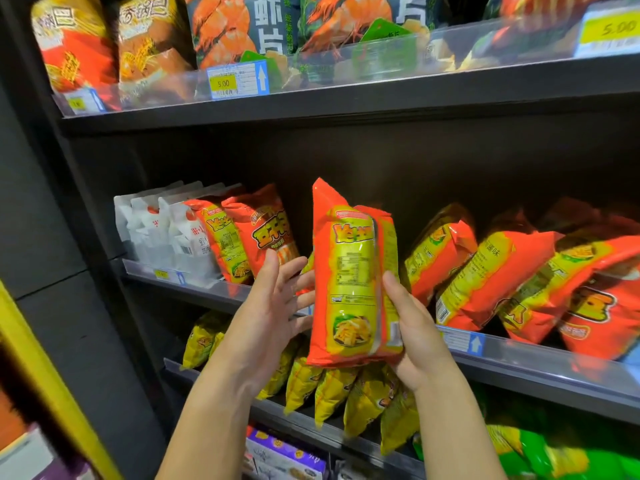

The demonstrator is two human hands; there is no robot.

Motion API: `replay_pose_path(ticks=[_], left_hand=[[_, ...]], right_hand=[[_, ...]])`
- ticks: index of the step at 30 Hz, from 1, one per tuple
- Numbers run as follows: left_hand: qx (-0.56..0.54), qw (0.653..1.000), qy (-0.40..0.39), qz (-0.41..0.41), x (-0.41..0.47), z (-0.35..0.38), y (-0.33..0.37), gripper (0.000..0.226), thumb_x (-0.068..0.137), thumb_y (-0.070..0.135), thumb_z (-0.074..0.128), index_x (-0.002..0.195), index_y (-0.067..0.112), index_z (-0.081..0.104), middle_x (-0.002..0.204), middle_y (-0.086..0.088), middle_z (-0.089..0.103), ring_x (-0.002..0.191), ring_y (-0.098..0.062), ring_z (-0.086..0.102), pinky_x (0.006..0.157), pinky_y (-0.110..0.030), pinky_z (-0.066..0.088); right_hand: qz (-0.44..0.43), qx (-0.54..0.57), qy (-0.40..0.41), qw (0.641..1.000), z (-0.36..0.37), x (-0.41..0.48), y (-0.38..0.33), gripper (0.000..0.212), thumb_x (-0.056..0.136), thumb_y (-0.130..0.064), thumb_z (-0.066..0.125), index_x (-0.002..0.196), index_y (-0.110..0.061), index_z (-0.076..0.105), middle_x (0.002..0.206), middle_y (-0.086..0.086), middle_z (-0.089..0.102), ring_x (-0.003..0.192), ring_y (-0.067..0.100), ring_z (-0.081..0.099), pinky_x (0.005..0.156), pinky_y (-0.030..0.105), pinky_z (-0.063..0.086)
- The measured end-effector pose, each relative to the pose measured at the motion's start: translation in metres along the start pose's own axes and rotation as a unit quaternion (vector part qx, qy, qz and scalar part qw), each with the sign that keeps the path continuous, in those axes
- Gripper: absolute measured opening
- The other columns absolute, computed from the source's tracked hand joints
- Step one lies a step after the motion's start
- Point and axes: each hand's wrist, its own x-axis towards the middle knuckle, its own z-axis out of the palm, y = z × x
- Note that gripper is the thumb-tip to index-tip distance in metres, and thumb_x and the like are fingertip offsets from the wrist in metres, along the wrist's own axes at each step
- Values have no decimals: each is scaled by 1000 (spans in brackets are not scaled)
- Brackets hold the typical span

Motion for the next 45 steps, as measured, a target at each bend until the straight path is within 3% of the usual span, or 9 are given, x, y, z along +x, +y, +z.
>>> replay_pose_path(ticks=[4,7,10,16,20,27,34,39,45], left_hand=[[56,998,-37,0,-5,10,1,61,92,77,50,141,42,60,134,11,72,124,-14,69,105,-44,53],[102,994,-10,-30,0,9,-5,76,76,93,59,142,55,55,141,14,67,130,-18,65,111,-52,49],[72,996,32,-43,-1,9,-7,50,89,80,54,122,48,73,125,7,77,114,-17,74,106,-48,52],[-120,989,52,-63,-8,7,-16,52,85,64,54,96,24,87,110,-12,80,92,-23,80,80,-41,59],[-107,992,45,-57,-7,6,-22,59,96,66,49,127,22,73,120,-13,78,104,-26,78,89,-44,56],[68,994,15,80,-8,4,-21,59,94,60,63,145,30,56,138,1,71,130,-24,66,109,-54,49],[147,976,-20,158,-13,-9,-25,65,70,28,87,129,30,60,123,5,76,116,-13,71,90,-25,58],[160,972,-46,164,-15,-13,-24,70,72,4,85,133,23,58,126,4,75,118,-14,71,91,-24,57],[136,977,-108,127,-19,-22,-9,66,84,12,79,144,18,54,137,-5,69,129,-24,65,98,-34,57]], right_hand=[[-42,-149,9,988,17,-6,-7,46,94,-53,64,133,-30,63,121,-4,78,114,17,74,106,52,55],[-46,-174,-1,984,24,-13,-12,44,97,-61,53,128,-33,65,116,-8,79,110,11,75,103,46,57],[-41,-122,-10,992,19,-22,-18,56,94,-70,40,129,-36,66,123,-7,77,118,13,72,106,46,54],[-45,-43,-5,998,13,-30,-22,74,90,-69,37,132,-13,63,119,11,78,104,31,77,82,47,60],[-57,-76,-1,996,17,-33,-18,72,85,-69,44,131,-17,64,117,4,79,104,23,77,87,44,61],[-89,-209,-80,970,15,-38,-20,46,86,-55,62,129,-39,61,122,-17,76,114,6,72,92,28,60],[-163,-290,-79,939,-5,-33,-13,55,74,-29,92,122,-41,69,125,-5,75,121,19,70,106,45,54],[-173,-308,-84,932,-9,-29,-14,54,67,-26,93,109,-53,72,121,-11,76,120,13,69,107,43,52],[-160,-306,-71,936,-8,-26,-27,51,73,-30,89,120,-35,70,118,-8,78,112,14,73,100,45,57]])
